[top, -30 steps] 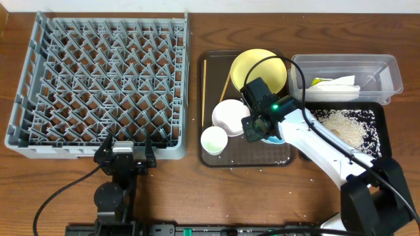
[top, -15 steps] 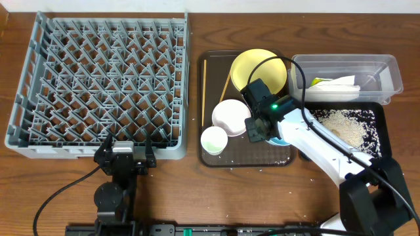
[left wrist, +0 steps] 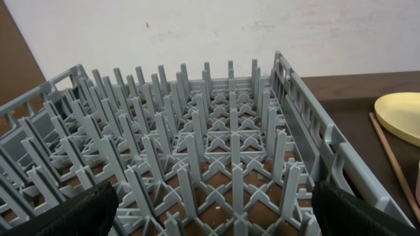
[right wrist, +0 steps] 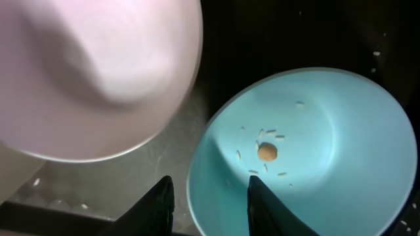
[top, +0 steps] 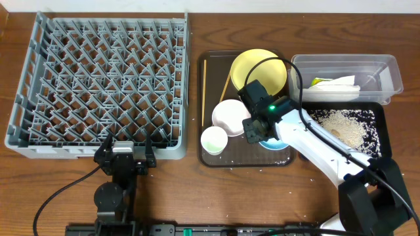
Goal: Sort waste into correct bins and load items into the dishwasher
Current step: 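Carry the emptied blue bowl back and set it on the brown tray, then release the blue bowl and move the right gripper to the white cup, then grasp the white cup with the right gripper and lift it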
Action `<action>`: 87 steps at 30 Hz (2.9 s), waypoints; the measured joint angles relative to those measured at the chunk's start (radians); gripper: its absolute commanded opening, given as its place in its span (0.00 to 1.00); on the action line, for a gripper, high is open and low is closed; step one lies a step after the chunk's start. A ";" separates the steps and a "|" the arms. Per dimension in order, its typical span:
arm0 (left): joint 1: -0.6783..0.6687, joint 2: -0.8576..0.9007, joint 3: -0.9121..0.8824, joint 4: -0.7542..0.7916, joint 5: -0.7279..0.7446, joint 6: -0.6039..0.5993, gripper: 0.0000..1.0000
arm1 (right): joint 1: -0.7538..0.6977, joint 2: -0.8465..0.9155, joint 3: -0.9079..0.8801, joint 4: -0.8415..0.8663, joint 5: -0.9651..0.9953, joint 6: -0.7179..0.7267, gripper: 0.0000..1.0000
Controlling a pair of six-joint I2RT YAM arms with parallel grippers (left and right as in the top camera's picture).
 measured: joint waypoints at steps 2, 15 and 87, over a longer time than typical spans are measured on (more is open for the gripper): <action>0.000 0.000 0.000 0.000 0.000 0.000 0.96 | 0.000 0.000 0.031 -0.029 -0.011 0.000 0.34; 0.000 0.000 0.000 0.000 0.000 0.000 0.96 | 0.102 -0.081 0.236 -0.067 -0.064 -0.008 0.41; 0.000 0.000 0.000 0.002 0.026 -0.004 0.96 | -0.026 -0.042 0.543 -0.369 -0.143 -0.189 0.01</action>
